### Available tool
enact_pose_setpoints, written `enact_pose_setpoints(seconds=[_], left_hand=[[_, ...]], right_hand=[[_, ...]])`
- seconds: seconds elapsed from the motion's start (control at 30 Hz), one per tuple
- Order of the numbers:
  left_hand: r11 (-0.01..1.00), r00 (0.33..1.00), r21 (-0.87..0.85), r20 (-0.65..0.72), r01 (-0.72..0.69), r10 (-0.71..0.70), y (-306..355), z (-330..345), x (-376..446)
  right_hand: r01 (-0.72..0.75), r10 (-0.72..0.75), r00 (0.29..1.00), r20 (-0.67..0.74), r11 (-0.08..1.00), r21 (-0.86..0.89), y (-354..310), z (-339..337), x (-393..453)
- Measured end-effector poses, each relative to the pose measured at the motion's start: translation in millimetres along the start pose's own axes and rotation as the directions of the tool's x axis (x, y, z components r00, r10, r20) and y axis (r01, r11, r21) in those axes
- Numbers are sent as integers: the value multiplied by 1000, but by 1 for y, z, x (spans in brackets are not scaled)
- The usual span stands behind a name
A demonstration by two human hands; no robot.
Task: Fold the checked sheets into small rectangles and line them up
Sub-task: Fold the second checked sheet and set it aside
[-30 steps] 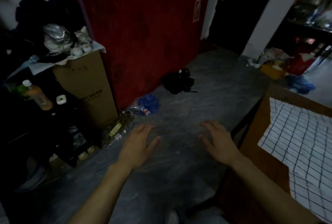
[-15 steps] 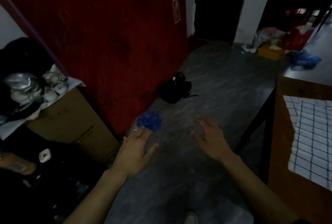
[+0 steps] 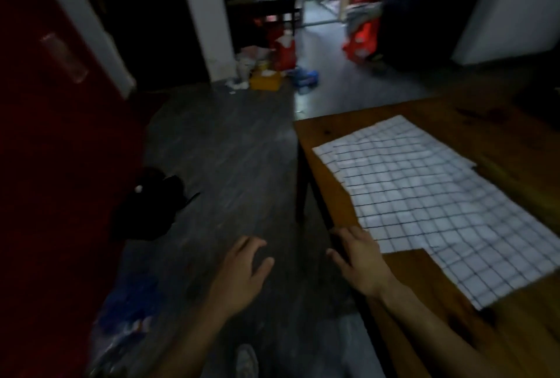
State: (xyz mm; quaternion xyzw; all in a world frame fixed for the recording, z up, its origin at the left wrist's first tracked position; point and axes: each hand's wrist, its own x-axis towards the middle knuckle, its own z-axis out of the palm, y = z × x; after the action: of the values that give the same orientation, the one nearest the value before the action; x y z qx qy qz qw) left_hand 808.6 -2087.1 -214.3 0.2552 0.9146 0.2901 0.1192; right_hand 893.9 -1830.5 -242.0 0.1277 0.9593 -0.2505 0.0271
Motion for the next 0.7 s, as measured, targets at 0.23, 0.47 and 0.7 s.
enact_pose_setpoints(seconds=[0.23, 0.47, 0.7], left_hand=[[951, 935, -131, 189, -280, 301, 14, 20, 95], [883, 823, -206, 321, -422, 468, 14, 39, 148], [825, 712, -210, 423, -525, 560, 48, 79, 177]], right_hand=[[-317, 313, 928, -204, 948, 13, 23, -15, -13], [-570, 566, 785, -252, 819, 63, 12, 1, -28], [-693, 696, 661, -278, 709, 127, 37, 11, -37]])
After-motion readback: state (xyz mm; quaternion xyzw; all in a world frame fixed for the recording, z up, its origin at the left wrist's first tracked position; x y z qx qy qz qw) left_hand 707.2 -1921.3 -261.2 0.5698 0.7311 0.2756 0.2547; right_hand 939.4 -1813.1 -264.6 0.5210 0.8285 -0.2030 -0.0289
